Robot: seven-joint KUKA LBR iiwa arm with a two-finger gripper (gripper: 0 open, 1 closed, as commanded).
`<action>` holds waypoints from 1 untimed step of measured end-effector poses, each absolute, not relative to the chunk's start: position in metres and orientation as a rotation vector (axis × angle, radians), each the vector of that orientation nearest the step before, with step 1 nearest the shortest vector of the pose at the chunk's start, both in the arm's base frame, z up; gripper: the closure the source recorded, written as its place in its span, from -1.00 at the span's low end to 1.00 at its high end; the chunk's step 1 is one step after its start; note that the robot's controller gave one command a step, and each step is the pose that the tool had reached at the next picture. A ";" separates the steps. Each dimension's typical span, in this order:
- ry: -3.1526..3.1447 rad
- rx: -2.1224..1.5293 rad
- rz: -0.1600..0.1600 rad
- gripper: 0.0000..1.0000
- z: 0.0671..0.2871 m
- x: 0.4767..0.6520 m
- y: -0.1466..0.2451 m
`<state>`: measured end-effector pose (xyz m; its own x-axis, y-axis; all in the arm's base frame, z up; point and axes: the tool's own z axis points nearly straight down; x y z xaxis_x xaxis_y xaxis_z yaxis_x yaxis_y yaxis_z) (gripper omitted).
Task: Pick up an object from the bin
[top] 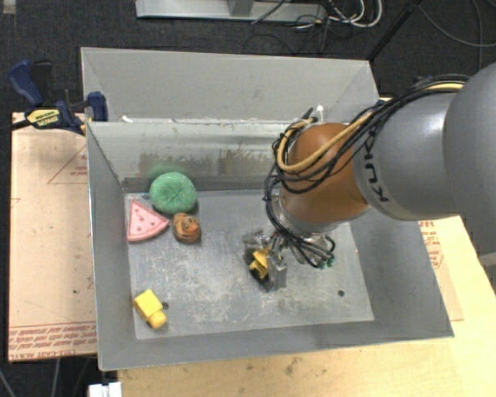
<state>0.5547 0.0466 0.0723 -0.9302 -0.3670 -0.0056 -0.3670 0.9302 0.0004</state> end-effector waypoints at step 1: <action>3.081 -0.586 0.002 1.00 0.072 0.555 0.047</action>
Offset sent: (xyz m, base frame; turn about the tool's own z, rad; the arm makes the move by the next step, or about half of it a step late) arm 0.0000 0.0000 0.0000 0.0000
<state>0.5547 0.0466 0.0723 -0.9302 -0.3670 -0.0057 -0.3670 0.9302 0.0004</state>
